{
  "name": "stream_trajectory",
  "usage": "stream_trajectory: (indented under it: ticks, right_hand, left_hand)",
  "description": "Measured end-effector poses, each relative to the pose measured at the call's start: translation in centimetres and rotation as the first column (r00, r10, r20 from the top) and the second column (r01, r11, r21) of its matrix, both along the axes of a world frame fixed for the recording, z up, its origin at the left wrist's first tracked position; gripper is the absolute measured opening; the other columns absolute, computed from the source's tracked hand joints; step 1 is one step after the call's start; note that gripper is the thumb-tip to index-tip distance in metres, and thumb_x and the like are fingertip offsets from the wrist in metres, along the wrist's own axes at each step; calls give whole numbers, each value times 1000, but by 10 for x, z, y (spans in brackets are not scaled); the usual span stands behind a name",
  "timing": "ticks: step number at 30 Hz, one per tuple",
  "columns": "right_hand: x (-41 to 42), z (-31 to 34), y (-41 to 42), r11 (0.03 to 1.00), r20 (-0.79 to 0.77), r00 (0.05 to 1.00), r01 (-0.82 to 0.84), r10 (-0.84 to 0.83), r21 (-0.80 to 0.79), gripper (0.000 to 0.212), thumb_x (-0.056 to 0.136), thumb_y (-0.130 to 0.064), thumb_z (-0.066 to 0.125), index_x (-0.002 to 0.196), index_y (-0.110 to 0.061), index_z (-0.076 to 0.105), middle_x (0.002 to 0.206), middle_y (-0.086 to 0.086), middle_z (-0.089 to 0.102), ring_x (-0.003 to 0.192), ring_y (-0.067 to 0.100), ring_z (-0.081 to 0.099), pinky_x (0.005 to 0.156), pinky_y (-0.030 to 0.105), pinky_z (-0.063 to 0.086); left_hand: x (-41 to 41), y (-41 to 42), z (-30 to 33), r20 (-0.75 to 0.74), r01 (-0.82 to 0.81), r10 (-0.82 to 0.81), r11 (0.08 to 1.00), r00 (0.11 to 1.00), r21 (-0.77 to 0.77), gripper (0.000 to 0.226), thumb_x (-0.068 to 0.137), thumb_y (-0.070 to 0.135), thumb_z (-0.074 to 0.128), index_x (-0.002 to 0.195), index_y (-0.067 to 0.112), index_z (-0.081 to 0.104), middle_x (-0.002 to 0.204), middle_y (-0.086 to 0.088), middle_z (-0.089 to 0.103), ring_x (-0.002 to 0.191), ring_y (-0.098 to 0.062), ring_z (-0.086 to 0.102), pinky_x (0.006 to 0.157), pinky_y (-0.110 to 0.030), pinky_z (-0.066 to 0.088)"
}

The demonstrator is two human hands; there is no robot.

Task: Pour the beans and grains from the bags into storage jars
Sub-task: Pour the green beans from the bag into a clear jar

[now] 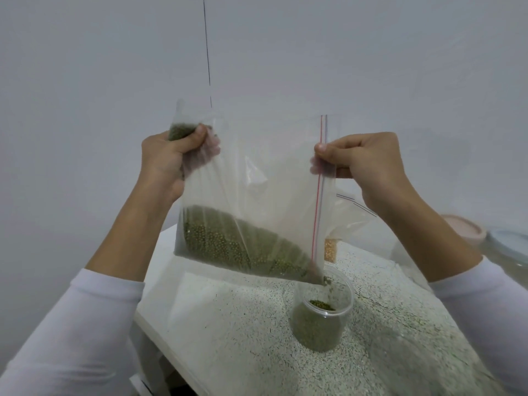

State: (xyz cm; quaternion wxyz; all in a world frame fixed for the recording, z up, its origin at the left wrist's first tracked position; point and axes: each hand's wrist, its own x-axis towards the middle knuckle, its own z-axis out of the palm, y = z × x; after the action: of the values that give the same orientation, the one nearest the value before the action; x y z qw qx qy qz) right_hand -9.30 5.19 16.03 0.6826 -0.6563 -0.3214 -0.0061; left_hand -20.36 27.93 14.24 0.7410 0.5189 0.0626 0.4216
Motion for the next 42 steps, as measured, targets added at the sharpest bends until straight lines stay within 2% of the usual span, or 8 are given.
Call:
stream_trajectory:
  ticks: [5, 10, 15, 18, 23, 32, 38, 42]
  right_hand:
    - [0, 2, 0, 998, -14, 1000, 17, -17, 57, 13, 76, -4, 76, 65, -1, 70, 59, 10, 68, 59, 26, 69, 71, 40, 60]
    - [-2, 0, 1, 1000, -10, 1000, -3, 3, 18, 12, 76, -4, 76, 67, 1, 70, 59, 10, 68, 60, 27, 69, 71, 40, 60]
    - [-1, -2, 2, 1000, -6, 1000, -8, 9, 12, 11, 76, -4, 75, 70, 4, 70, 60, 12, 68, 59, 27, 68, 71, 41, 60]
    - [-1, -1, 1, 1000, -15, 1000, 1, -1, 24, 11, 76, -4, 76, 68, 2, 70, 60, 11, 68, 59, 27, 68, 73, 42, 60]
    - [-1, 2, 1, 1000, 3, 1000, -7, 7, -8, 11, 77, -5, 76, 69, 2, 70, 62, 12, 70, 62, 29, 69, 74, 44, 59]
    - [-4, 4, 3, 999, -9, 1000, 0, 1, 35, 12, 76, -4, 76, 67, 1, 70, 60, 11, 68, 57, 25, 68, 65, 32, 59]
    - [-8, -2, 3, 999, -25, 1000, 2, -1, 36, 11, 76, -3, 75, 68, 1, 70, 59, 11, 68, 57, 25, 68, 67, 34, 60]
    - [-8, 2, 1, 998, -6, 1000, 18, -18, 67, 12, 77, -4, 75, 66, -1, 70, 59, 10, 68, 59, 25, 68, 70, 37, 60]
  left_hand:
    - [-2, 0, 4, 45, -22, 23, 1000, 999, -12, 29, 84, -1, 63, 58, 7, 74, 63, -5, 69, 61, -14, 68, 65, -25, 57]
    - [-2, -2, 5, 35, -36, 36, 999, 999, -12, 10, 83, -2, 64, 74, -1, 68, 64, -7, 68, 62, -17, 68, 66, -27, 57]
    - [-2, -4, 5, 47, -29, 31, 999, 998, -45, 28, 83, -6, 63, 58, 3, 72, 61, -7, 67, 59, -18, 67, 64, -26, 57]
    - [-2, -4, 4, 65, -51, 55, 996, 996, -71, 17, 83, -5, 63, 67, -1, 69, 62, -7, 68, 60, -18, 67, 64, -26, 57]
    - [-4, -3, 7, 66, -34, 37, 998, 997, -45, 30, 83, -5, 63, 56, 4, 71, 61, -7, 67, 59, -18, 67, 63, -26, 57]
    - [-4, -4, 7, 109, -61, 68, 996, 992, -65, 24, 82, -5, 64, 61, 3, 71, 62, -8, 68, 60, -18, 67, 65, -27, 57]
    - [-5, -8, 5, 77, -39, 40, 999, 996, -17, 33, 83, -6, 63, 54, 6, 73, 60, -6, 68, 61, -18, 67, 64, -25, 56]
    - [-6, -5, 6, 123, -66, 76, 994, 989, -86, 22, 82, -5, 64, 62, 1, 71, 60, -7, 67, 60, -18, 66, 64, -25, 56]
